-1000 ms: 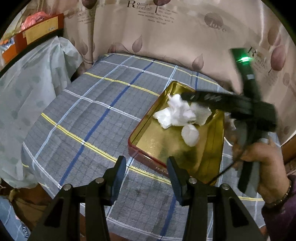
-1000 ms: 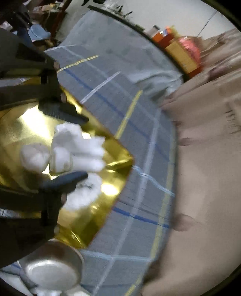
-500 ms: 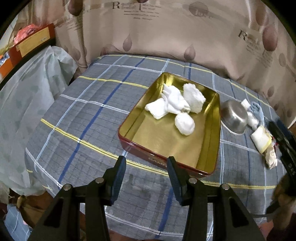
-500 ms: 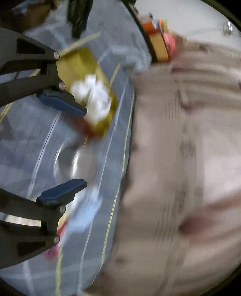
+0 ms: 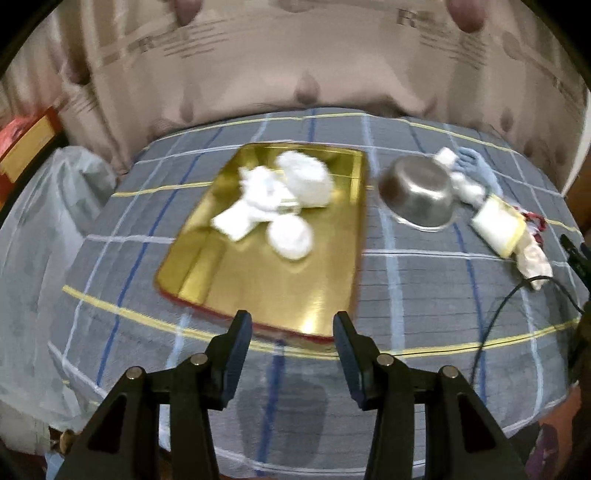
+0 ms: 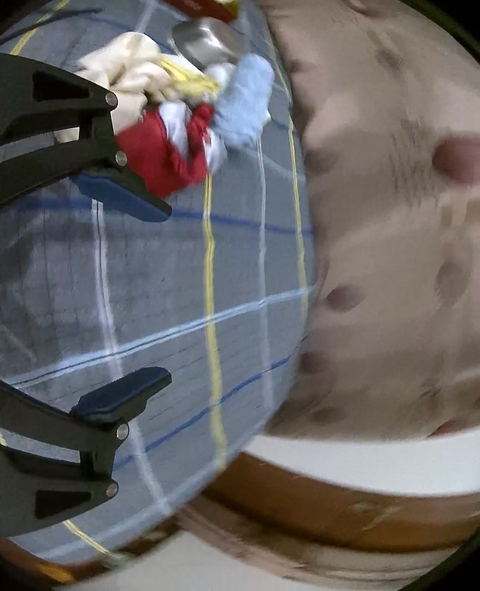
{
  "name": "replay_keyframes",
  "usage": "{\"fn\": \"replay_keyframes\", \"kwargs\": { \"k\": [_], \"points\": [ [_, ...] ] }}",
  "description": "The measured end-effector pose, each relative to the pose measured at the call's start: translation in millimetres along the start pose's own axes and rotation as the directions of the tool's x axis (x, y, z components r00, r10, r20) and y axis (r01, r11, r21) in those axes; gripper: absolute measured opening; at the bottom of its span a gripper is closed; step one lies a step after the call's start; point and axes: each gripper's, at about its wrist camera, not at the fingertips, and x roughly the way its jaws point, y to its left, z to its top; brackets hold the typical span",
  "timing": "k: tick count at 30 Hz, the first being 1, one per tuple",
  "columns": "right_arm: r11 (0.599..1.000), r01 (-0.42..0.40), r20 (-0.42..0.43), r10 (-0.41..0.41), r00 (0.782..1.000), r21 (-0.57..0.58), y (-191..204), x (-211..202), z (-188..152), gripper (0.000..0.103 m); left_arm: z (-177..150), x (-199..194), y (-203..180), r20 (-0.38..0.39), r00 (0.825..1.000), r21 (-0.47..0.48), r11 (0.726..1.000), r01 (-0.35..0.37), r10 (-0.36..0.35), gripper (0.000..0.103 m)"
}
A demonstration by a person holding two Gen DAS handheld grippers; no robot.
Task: Organize soft objects
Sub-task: 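Move the left gripper from the tin toward the blue towel, then grasp the blue towel with the left gripper and lift it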
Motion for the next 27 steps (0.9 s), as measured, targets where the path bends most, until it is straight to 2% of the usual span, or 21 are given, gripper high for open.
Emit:
{"fn": "replay_keyframes", "kwargs": {
  "k": [5,9,13,18,20,22,23,26,27],
  "points": [
    [0.993,-0.021,-0.029,0.024,0.999,0.118,-24,8,0,0.089,16,7,-35,-0.017,0.995,0.045,0.994,0.104,-0.103,0.047],
    [0.990,0.002,-0.035,0.003,0.999,0.141,-28,9,-3,0.096,35,20,-68,-0.047,0.981,0.078,0.978,0.194,-0.190,0.047],
    [0.989,-0.034,-0.027,0.038,0.999,0.146,-30,6,-6,0.098,60,32,-101,-0.083,0.962,0.107,0.958,0.266,-0.258,0.047],
    [0.983,-0.078,-0.042,0.086,0.995,0.168,-33,10,-4,0.098,110,52,-139,-0.141,0.904,0.076,0.906,0.416,-0.403,0.047],
    [0.978,-0.096,-0.036,0.104,0.994,0.183,-36,10,-5,0.098,132,64,-151,-0.153,0.865,0.043,0.871,0.489,-0.478,0.047],
    [0.975,-0.107,-0.035,0.116,0.993,0.193,-38,10,-6,0.098,149,79,-160,-0.182,0.837,0.013,0.850,0.527,-0.516,0.047],
    [0.974,-0.116,-0.036,0.125,0.992,0.196,-39,11,-6,0.098,158,89,-165,-0.204,0.816,-0.012,0.835,0.550,-0.541,0.047],
    [0.970,-0.137,-0.034,0.147,0.989,0.202,-40,11,-6,0.098,174,115,-177,-0.252,0.778,-0.080,0.813,0.577,-0.576,0.047],
    [0.968,-0.144,-0.033,0.154,0.987,0.205,-40,11,-6,0.098,178,124,-180,-0.263,0.769,-0.105,0.810,0.577,-0.582,0.047]
  ]
}}
